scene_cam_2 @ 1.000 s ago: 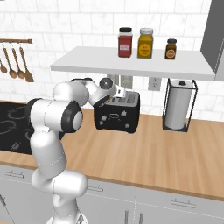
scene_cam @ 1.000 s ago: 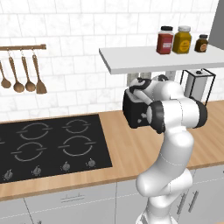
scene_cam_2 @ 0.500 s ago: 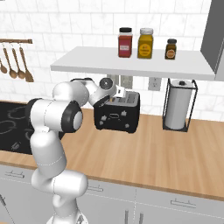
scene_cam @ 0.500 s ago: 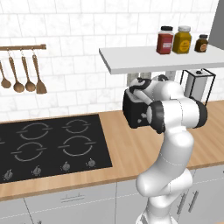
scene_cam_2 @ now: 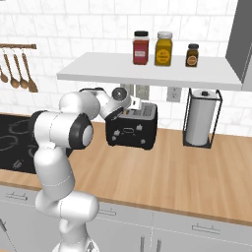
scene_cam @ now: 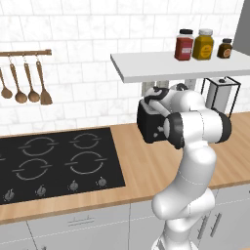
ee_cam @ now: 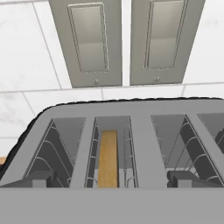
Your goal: Start the toaster. Once the lever pops up, take the bread to the plate on the dining counter.
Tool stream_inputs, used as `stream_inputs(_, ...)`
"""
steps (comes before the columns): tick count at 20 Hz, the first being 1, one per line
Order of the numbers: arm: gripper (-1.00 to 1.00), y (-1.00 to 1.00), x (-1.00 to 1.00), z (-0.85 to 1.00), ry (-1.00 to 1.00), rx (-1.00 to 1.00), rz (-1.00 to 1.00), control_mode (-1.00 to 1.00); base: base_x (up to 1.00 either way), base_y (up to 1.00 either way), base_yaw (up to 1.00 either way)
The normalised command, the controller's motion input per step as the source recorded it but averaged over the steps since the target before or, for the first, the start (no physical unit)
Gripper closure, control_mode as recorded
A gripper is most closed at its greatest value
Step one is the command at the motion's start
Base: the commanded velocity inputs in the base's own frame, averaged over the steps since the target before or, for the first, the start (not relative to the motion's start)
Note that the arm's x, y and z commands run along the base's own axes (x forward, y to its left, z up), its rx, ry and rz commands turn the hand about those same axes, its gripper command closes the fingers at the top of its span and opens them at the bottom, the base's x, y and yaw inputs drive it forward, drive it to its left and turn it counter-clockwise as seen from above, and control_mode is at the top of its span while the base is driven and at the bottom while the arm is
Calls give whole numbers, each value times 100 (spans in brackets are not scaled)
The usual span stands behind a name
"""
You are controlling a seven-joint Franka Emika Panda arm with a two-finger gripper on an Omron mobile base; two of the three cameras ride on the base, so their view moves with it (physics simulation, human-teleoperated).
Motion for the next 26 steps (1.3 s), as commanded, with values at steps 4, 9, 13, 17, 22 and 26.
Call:
stream_inputs(4,-100,0,0,0,0,0,0,-100,0,0,0)
stream_inputs(9,-100,0,0,0,0,0,0,-100,0,0,0)
stream_inputs(13,-100,0,0,0,0,0,0,-100,0,0,0)
stream_inputs(17,-100,0,0,0,0,0,0,-100,0,0,0)
stream_inputs(22,-100,0,0,0,0,0,0,-100,0,0,0)
stream_inputs(26,-100,0,0,0,0,0,0,-100,0,0,0)
